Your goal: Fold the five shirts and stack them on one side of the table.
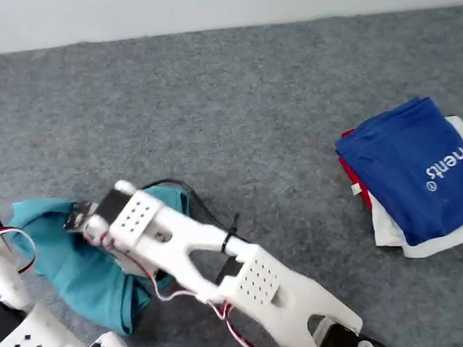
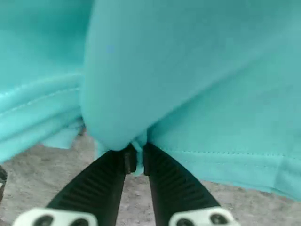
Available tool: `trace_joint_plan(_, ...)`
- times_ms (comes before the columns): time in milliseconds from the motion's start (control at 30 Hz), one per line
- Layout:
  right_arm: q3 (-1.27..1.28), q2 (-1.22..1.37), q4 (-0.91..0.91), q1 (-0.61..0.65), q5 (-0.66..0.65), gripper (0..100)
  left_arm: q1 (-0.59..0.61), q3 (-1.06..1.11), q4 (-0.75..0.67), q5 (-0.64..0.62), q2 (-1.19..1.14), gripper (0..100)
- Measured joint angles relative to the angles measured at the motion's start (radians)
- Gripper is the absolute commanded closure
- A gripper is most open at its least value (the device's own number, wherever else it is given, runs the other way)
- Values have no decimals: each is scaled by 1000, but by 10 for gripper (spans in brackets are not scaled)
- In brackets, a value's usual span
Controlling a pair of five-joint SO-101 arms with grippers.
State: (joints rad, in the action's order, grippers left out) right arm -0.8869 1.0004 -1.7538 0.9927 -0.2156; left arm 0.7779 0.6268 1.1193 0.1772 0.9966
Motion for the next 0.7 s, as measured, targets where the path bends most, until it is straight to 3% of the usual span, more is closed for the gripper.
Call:
trace_joint_plan(300,-17,-71,-2,-264,0,990,0,0,0,0,0,859)
trace_joint_plan(500,-3,-334,-2,-368,0,990,2,0,0,0,0,859)
trace_joint_plan(700,192,-637,-2,-466,6,990,2,0,0,0,0,859)
